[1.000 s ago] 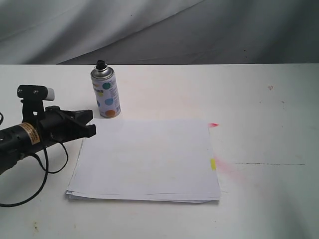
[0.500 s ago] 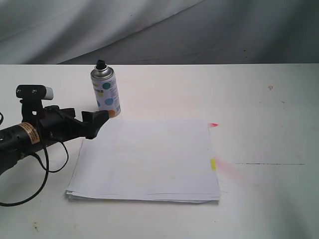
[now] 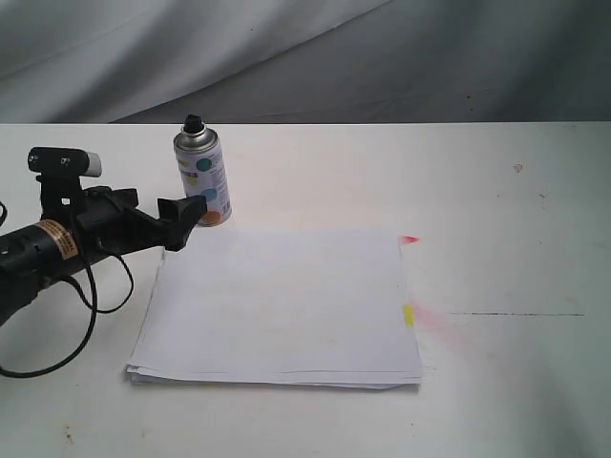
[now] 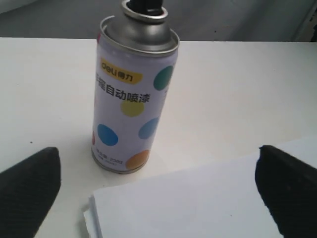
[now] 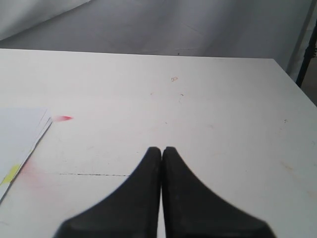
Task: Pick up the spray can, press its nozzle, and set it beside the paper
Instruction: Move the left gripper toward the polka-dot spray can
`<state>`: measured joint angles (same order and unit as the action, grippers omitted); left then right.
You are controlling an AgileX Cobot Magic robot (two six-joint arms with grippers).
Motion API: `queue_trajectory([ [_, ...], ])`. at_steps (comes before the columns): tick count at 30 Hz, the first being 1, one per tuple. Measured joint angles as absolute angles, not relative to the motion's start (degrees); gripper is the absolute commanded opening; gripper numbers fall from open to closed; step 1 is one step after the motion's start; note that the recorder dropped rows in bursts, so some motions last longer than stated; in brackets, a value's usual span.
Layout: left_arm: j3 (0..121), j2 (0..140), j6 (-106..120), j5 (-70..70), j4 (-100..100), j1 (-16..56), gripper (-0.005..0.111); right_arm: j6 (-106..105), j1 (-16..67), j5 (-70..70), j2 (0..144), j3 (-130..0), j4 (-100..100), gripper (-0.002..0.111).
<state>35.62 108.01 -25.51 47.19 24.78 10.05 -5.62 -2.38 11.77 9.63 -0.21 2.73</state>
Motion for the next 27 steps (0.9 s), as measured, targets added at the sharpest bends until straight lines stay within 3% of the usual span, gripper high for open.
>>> queue_trajectory([
  [11,41.04,114.23,-24.51,45.41,23.9,10.05,0.104,-5.62,-2.38,11.77,9.63,-0.21,2.73,0.0],
  [27,42.31,120.99,-14.98,56.28,23.9,10.05,0.103,-5.62,-2.38,11.77,9.63,-0.21,2.73,0.0],
])
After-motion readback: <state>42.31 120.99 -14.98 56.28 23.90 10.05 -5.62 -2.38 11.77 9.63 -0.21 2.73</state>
